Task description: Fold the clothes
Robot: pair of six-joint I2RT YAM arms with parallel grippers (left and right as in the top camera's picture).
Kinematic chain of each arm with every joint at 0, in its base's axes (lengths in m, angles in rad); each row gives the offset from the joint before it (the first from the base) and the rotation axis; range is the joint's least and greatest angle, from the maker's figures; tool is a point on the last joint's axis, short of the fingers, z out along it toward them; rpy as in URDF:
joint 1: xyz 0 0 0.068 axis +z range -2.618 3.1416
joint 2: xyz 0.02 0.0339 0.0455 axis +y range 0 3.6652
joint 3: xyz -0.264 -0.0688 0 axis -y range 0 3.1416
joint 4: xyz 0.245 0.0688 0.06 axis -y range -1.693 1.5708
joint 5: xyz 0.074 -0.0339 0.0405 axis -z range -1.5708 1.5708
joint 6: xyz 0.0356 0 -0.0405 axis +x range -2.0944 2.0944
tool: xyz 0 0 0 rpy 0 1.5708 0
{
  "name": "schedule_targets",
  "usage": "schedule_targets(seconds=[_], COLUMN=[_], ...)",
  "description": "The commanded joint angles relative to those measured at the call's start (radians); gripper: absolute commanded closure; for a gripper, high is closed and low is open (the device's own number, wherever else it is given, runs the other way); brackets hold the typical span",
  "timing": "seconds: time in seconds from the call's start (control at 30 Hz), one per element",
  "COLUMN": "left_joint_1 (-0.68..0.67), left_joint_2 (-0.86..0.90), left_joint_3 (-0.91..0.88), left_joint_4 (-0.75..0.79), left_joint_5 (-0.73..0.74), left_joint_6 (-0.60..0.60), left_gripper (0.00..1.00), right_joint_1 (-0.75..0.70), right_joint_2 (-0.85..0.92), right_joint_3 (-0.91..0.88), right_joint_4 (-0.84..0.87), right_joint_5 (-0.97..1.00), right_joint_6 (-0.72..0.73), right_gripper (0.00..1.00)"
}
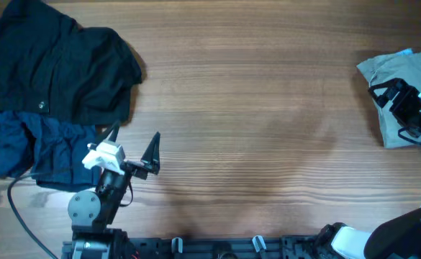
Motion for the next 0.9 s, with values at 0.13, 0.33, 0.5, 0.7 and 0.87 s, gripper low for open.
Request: schedule_targets(seconds=[0.13, 0.33, 0.5, 0.7, 0.87], left_joint_1=[0.050, 0.060, 0.060, 0.064, 0.064], left_joint_2=[-0.139, -0.209, -0.266, -0.258, -0.258], left_joint_3=[-0.064, -0.064, -0.064, -0.064, -0.064], left_joint_4=[-0.209, -0.328, -0.312, -0.325, -0.325], left_joint_5=[-0.033, -0.055, -0.055, -0.055, -0.055], left_joint_6=[-0.002, -0.002, -0.002, -0.002, -0.002], left_gripper=[0.00, 0.00, 0.00, 0.00, 0.00], right_joint_1=[0.004, 0.004, 0.004, 0.004, 0.004], right_joint_2=[0.010, 0.010, 0.010, 0.010, 0.010], right_joint_3=[-0.001, -0.001, -0.001, -0.001, -0.001], right_joint_4=[0.003, 0.007, 0.022, 0.022, 0.022], right_joint_5=[0.003, 0.003, 0.003, 0.003, 0.003], right_joint_6=[0.007, 0.007, 0.008, 0.007, 0.007], right_gripper=[0.00, 0.00, 0.00, 0.00, 0.00])
